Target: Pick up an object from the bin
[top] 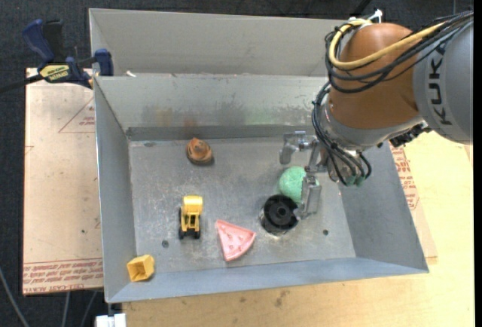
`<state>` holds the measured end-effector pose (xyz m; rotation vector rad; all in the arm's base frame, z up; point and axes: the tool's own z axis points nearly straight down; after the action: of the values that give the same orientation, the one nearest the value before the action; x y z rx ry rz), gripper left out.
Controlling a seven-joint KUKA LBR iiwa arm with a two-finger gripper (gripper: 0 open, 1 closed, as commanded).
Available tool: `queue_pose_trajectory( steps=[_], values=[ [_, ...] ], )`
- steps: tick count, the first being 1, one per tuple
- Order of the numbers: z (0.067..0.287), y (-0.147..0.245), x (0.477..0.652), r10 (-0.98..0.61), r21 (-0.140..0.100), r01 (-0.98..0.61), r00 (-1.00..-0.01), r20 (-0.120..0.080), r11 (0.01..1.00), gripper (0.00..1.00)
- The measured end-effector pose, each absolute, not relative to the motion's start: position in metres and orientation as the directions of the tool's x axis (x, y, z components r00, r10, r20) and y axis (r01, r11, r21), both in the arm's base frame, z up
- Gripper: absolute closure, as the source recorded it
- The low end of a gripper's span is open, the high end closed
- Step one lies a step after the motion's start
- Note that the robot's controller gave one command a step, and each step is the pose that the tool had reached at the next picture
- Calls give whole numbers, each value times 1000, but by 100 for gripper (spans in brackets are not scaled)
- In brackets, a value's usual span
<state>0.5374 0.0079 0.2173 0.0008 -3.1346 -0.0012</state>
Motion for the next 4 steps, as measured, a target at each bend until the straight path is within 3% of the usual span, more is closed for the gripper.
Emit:
queue_pose_trajectory(
  steps=[1,2,3,4],
  values=[
    [222,8,539,0,1,0,-1000,-1,1000,0],
    [151,-8,529,-64,0,-64,-998,-6,998,0],
    [126,-16,525,-138,2,-138,-990,4,990,0],
    [115,-21,533,-294,0,-294,-956,-2,956,0]
  ],
)
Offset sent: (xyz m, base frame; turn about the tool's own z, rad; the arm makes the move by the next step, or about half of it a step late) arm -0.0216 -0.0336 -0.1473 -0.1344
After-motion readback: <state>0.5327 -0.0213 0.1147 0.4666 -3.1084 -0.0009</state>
